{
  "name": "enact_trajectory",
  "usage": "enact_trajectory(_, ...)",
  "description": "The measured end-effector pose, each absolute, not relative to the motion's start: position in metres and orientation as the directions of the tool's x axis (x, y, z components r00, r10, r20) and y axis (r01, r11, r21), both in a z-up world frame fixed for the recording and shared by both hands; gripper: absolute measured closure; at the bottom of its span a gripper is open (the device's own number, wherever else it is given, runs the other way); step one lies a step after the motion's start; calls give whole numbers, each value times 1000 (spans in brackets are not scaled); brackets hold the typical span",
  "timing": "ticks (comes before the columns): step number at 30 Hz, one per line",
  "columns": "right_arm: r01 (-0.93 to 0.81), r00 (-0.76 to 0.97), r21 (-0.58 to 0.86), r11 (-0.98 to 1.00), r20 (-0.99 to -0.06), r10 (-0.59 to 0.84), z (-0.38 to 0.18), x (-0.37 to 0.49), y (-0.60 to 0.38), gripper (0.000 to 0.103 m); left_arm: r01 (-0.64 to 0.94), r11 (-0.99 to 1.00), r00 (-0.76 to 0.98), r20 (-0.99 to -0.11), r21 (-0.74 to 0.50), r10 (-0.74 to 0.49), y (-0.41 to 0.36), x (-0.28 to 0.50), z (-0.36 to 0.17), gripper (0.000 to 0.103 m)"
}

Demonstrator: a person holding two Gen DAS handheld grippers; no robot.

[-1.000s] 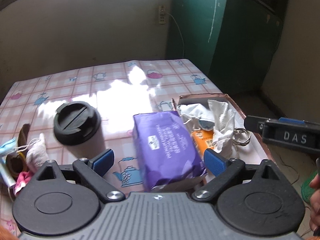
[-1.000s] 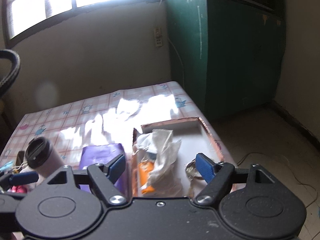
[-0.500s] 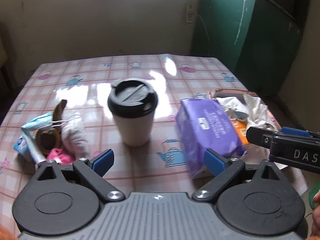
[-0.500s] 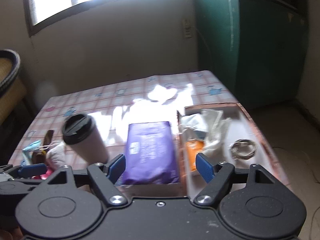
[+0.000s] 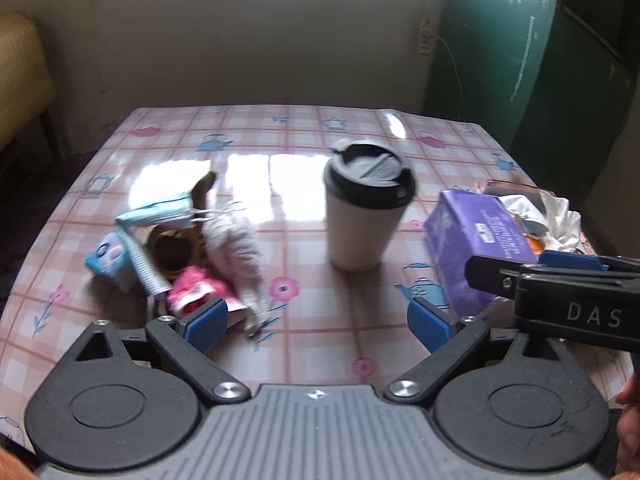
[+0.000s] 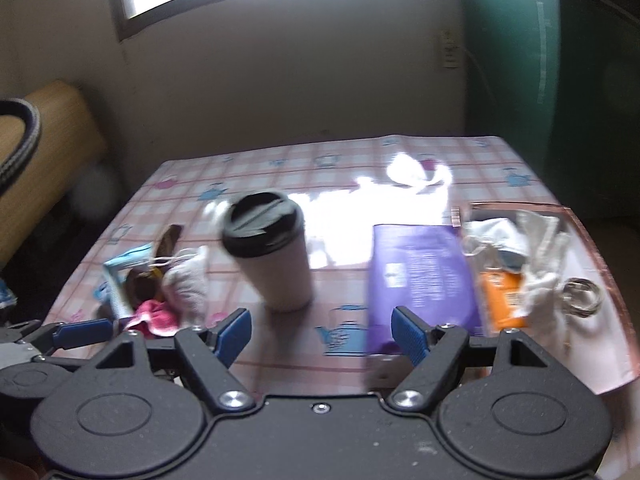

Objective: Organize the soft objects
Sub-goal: 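Move both open tools back to the pile on the table, then grasp the blue face mask with the left tool while the right tool grasps the pink towel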

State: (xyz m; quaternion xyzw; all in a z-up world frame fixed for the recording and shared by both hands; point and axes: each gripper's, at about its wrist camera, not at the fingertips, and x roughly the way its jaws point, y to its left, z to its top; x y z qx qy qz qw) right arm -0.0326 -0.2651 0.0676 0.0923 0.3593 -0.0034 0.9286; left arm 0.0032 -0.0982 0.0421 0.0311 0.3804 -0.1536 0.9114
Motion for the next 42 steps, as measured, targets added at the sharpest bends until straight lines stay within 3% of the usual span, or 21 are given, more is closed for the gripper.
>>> enact_trajectory(17,-132,724,210,969,-648,239,40,-15,-187,13,63,994,723,-682,-94,-111,26,39,21,1)
enact_trajectory(22,-129,716,232,964,-650,252,33,-10,-188,13,34,999,743,-668,-18,-38,29,84,15,1)
enact_trajectory(32,-120,705,239,963,-663,253,23,-1,-193,13,63,997,741,-671,42,-18,25,136,-1,6)
enact_trajectory(38,-118,697,242,963,-671,254,18,4,-191,13,118,992,718,-693,32,-63,21,150,-12,22)
enact_trajectory(41,-117,692,240,964,-676,253,17,6,-190,13,142,989,708,-702,36,-77,17,156,-17,41)
enact_trajectory(42,-117,691,240,964,-677,253,17,6,-190,13,149,989,701,-708,22,-89,18,159,-18,58)
